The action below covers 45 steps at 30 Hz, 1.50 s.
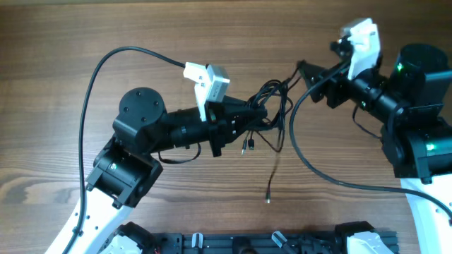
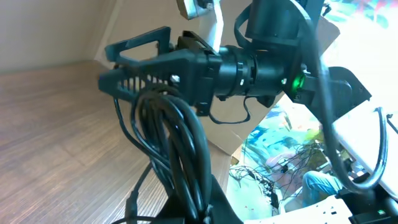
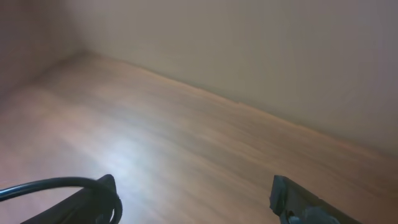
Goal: Untangle cables
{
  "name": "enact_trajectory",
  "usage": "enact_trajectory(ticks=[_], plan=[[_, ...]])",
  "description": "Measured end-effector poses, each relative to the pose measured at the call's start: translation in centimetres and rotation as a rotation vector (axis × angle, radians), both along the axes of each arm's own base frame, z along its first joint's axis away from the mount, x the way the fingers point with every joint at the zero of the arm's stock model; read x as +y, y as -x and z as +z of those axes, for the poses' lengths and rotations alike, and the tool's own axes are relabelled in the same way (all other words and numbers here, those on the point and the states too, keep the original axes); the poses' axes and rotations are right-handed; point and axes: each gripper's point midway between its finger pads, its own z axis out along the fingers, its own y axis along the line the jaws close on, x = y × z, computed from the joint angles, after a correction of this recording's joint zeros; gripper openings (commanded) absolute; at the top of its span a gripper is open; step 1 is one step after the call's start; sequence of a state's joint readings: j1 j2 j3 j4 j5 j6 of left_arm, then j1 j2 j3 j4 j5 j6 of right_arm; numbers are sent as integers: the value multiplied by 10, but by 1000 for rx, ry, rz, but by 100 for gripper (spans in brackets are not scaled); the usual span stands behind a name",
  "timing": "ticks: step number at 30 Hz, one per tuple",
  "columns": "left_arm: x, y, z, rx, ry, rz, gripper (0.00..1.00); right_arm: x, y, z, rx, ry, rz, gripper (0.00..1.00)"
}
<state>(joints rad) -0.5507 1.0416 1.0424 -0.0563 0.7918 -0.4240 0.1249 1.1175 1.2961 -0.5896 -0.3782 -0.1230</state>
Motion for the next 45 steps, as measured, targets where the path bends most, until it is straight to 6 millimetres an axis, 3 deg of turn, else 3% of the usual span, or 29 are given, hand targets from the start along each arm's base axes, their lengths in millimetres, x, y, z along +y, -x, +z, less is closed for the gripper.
enact_trajectory(ticks=[6, 9, 12, 14, 18, 23, 29, 32, 38, 45], plan=[[16, -1, 6, -9, 7, 18, 4, -64, -21, -6, -12, 145, -360, 81], [21, 0, 9, -18, 12, 29, 4, -78, -23, -6, -20, 176, -437, 83], [22, -1, 9, -16, 11, 31, 4, -80, -22, -7, -13, 185, -446, 84], [22, -1, 9, -16, 10, 32, 4, -69, -18, -15, 11, 199, -368, 84], [23, -7, 8, -13, 8, 64, 4, -28, -2, -27, 37, 203, -79, 84], [28, -20, 5, 1, -2, 145, 4, 15, 22, -25, 1, 163, 220, 84], [32, -29, -5, 29, -30, 205, 4, 31, 32, -16, -40, 124, 328, 84], [32, -29, -7, 36, -35, 207, 4, 40, 41, 1, -108, 89, 393, 84], [28, -19, -6, 39, -32, 143, 4, 50, 49, 25, -206, 52, 461, 85], [18, -6, -6, 40, -30, 82, 4, 53, 51, 32, -227, 32, 482, 85]])
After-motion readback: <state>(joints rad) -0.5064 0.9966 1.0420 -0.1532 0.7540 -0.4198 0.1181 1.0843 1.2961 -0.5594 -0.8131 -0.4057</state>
